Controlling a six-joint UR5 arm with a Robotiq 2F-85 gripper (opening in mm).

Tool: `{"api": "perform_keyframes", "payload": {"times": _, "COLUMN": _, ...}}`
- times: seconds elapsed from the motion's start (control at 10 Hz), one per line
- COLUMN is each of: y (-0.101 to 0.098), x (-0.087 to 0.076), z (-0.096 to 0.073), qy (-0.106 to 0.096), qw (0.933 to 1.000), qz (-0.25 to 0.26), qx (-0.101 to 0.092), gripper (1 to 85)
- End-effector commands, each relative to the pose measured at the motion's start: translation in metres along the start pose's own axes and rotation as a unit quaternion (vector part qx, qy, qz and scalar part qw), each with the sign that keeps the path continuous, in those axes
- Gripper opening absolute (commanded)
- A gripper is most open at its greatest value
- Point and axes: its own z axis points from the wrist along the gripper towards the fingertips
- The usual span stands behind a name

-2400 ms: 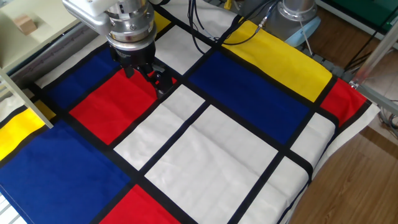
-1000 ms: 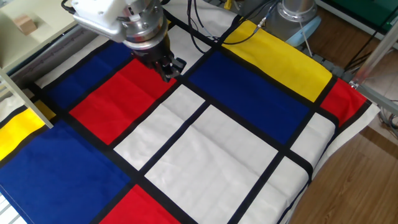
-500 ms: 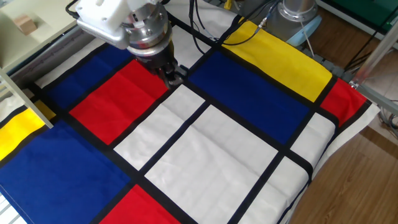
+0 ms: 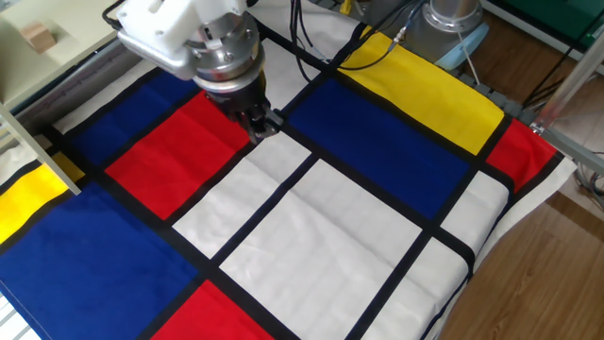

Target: Take the object down from the shelf

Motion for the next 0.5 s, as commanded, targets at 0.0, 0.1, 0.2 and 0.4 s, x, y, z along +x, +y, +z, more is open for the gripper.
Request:
{"api": "perform_keyframes", "payload": {"times": 0.0, "y": -0.004, "x": -0.002, "z": -0.014, "qy": -0.019, "qw": 0.9997, "qz": 0.011, "qx": -0.005, "gripper": 14.3}}
{"api": "perform_keyframes", "payload": {"times": 0.1, "y": -0.009, "x": 0.001, "z": -0.015, "qy": -0.025, "qw": 0.9996, "qz": 0.009, "qx": -0.009, "gripper": 14.3}}
{"api": "perform_keyframes", "payload": {"times": 0.2, "y": -0.014, "x": 0.006, "z": -0.015, "qy": -0.028, "qw": 0.9995, "qz": 0.007, "qx": -0.012, "gripper": 14.3}}
{"api": "perform_keyframes", "payload": {"times": 0.4, "y": -0.023, "x": 0.014, "z": -0.017, "qy": -0.031, "qw": 0.9994, "qz": 0.008, "qx": -0.011, "gripper": 11.3}}
